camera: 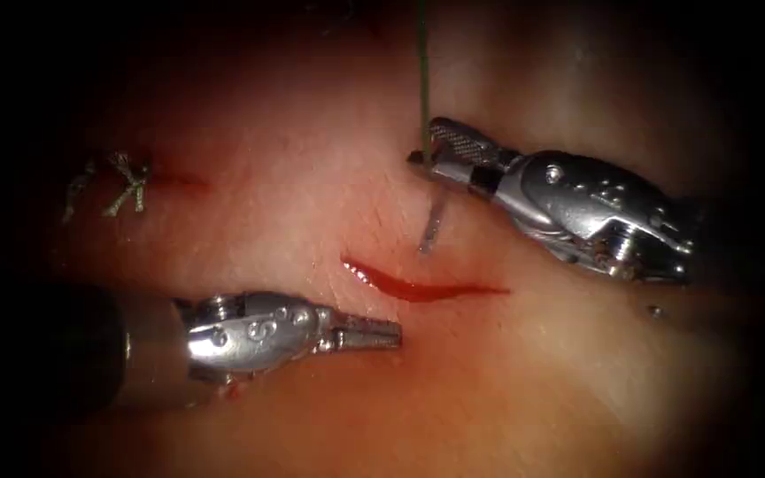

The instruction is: Wound Closure

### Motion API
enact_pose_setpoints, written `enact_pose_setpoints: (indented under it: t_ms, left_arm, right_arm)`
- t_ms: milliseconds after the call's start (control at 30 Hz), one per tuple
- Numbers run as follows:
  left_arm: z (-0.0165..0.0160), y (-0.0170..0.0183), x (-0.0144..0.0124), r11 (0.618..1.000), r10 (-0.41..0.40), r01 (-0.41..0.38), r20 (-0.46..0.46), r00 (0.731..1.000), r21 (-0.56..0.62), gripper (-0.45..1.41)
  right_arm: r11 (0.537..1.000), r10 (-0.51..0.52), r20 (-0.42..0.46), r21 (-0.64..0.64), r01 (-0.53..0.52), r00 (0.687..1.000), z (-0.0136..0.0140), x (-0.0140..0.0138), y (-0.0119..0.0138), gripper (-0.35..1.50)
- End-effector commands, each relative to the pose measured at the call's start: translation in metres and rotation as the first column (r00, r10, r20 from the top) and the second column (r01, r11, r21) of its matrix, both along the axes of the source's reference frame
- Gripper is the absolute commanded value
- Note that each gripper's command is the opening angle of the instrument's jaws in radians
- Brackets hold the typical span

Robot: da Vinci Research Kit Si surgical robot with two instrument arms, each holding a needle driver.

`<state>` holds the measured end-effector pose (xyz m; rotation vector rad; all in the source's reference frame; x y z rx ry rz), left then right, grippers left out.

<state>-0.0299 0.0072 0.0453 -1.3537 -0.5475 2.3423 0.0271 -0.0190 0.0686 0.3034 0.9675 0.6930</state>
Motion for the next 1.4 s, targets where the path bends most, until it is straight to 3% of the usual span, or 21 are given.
enact_pose_setpoints:
  t_ms: [33,300,633,833,1133,1300,1400]
  left_arm:
    - [0.0009,-0.0001,-0.0005,1.0,0.001,-0.001,0.001,1.0,-0.003,-0.45]
    - [0.0013,-0.0001,-0.0001,1.0,0.009,-0.009,-0.005,1.0,-0.005,-0.45]
    - [0.0013,-0.0002,-0.0001,1.0,0.01,-0.01,-0.008,1.0,-0.005,-0.45]
    - [0.0013,-0.0002,0.0,1.0,0.01,-0.01,-0.008,1.0,-0.005,-0.45]
    - [0.0012,-0.0003,0.0001,1.0,0.013,-0.013,-0.01,1.0,-0.004,-0.45]
    - [0.0012,-0.0003,0.0002,1.0,0.021,-0.021,-0.01,1.0,-0.014,-0.45]
    - [0.0012,-0.0003,0.0003,1.0,0.021,-0.021,-0.01,1.0,-0.014,-0.45]
  right_arm:
    - [0.999,0.015,-0.007,0.028,-0.015,1.0,0.0009,0.0007,0.0006,-0.35]
    - [0.992,0.033,-0.031,0.127,-0.029,0.999,0.0019,0.0001,0.0022,-0.35]
    - [0.942,0.099,-0.052,0.327,-0.077,0.994,0.0044,0.0001,0.0044,-0.35]
    - [0.919,0.128,-0.048,0.382,-0.1,0.991,0.0048,0.0005,0.0047,-0.35]
    - [0.838,0.171,-0.038,0.531,-0.125,0.985,0.0053,0.0013,0.0042,-0.35]
    - [0.768,0.187,-0.035,0.629,-0.124,0.982,0.0055,0.0016,0.0032,-0.35]
    - [0.757,0.185,-0.04,0.642,-0.117,0.982,0.0053,0.0017,0.0029,-0.35]
